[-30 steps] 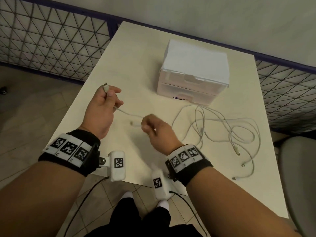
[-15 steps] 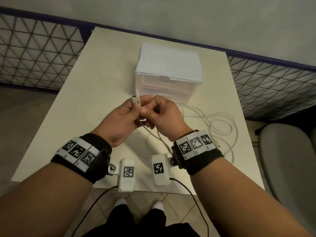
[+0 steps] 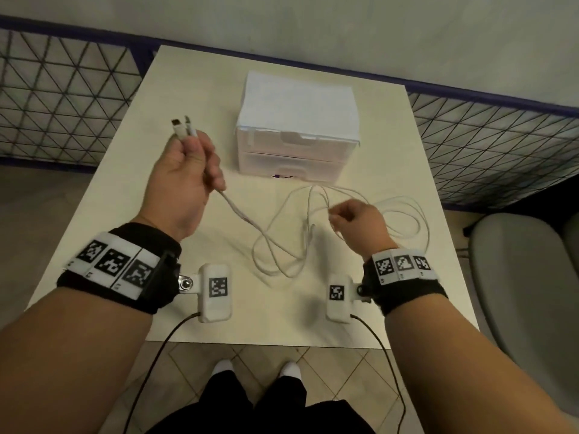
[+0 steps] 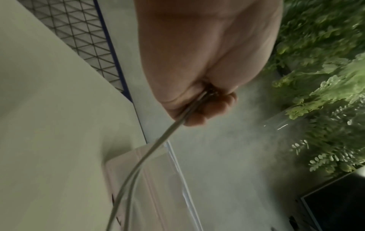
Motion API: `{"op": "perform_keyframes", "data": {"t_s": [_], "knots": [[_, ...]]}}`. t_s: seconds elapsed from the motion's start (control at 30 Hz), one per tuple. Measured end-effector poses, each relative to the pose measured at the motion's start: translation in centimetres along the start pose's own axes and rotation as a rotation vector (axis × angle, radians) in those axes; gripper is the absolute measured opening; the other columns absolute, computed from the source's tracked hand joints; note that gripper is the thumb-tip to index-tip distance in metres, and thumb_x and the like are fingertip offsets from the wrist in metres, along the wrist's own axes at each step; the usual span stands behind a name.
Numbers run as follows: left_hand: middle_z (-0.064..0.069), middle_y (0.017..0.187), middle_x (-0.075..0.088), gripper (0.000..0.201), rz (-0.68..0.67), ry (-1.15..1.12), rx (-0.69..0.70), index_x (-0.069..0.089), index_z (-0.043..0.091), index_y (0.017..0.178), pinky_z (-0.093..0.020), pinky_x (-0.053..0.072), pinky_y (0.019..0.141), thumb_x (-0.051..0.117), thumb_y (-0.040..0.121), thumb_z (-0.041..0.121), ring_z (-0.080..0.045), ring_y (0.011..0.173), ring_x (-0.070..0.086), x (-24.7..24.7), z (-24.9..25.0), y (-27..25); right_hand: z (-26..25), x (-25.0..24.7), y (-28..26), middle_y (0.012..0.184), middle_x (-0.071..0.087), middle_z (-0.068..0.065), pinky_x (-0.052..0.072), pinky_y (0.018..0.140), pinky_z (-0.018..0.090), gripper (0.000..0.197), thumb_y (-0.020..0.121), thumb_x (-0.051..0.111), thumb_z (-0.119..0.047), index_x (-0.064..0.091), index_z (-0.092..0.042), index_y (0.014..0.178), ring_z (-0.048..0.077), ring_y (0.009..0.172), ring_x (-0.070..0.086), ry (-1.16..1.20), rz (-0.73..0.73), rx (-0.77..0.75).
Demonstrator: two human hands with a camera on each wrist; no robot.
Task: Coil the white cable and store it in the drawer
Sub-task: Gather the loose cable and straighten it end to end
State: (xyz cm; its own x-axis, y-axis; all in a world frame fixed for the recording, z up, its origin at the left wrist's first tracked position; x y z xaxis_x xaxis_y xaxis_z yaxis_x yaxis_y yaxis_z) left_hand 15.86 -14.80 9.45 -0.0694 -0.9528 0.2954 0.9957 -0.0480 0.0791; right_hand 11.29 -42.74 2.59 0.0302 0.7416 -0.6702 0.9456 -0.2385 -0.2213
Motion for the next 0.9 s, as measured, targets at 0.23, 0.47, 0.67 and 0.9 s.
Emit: {"op": "perform_keyframes", "data": {"t_s": [0.23,0.47,0.67,0.9], "knots": [[0.008,0.062,0.042,0.028,0.003,0.073,0.034,0.048,0.021,0.085,-0.021,0.037,0.056,0.028,0.103,0.027,-0.007,0.052,0.034,-0.6,0.7,0.0,4.3,6.4,-0.6,0.112,0.06,0.01,0.047,0.08,0.032,0.025,0.092,0.047,-0.02,0.057,-0.016,0.115,0.032,0.101,0.061,-0.227,-0.104,0.157],[0.008,0.062,0.042,0.028,0.035,0.125,0.056,0.05,0.024,0.084,-0.021,0.037,0.056,0.029,0.101,0.031,-0.007,0.053,0.034,-2.0,1.3,0.0,2.6,9.1,0.3,0.106,0.047,0.007,0.052,0.08,0.041,0.024,0.09,0.051,-0.023,0.055,-0.024,0.114,0.032,0.089,0.059,-0.38,-0.139,-0.037],[0.005,0.065,0.041,0.03,0.105,0.199,0.084,0.051,0.027,0.082,-0.021,0.035,0.055,0.029,0.101,0.03,-0.007,0.054,0.035,-4.2,2.3,0.3,3.1,6.3,0.6,0.101,0.049,-0.001,0.043,0.089,0.036,0.019,0.08,0.067,-0.038,0.067,-0.021,0.09,0.02,0.101,0.044,-0.408,-0.075,-0.045],[0.006,0.062,0.043,0.03,0.008,0.203,0.013,0.05,0.022,0.083,-0.02,0.033,0.051,0.028,0.103,0.027,-0.004,0.051,0.037,-2.4,1.5,-0.4,-2.5,1.6,0.6,0.073,0.063,-0.003,0.051,0.069,0.032,0.007,0.084,0.065,-0.023,0.066,-0.017,0.086,0.014,0.066,0.06,0.143,-0.017,-0.113]]}}
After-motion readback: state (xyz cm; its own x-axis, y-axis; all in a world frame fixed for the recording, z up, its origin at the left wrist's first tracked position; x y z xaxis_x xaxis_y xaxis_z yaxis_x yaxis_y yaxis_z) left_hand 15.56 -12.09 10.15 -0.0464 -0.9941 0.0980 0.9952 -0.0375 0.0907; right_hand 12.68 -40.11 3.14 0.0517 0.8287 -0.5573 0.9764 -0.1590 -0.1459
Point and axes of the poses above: each hand's wrist, its own y-axis towards the middle knuckle, its own x-axis out of the palm, z = x × y, the point moved 8 cm from there along y, towards the middle knuckle
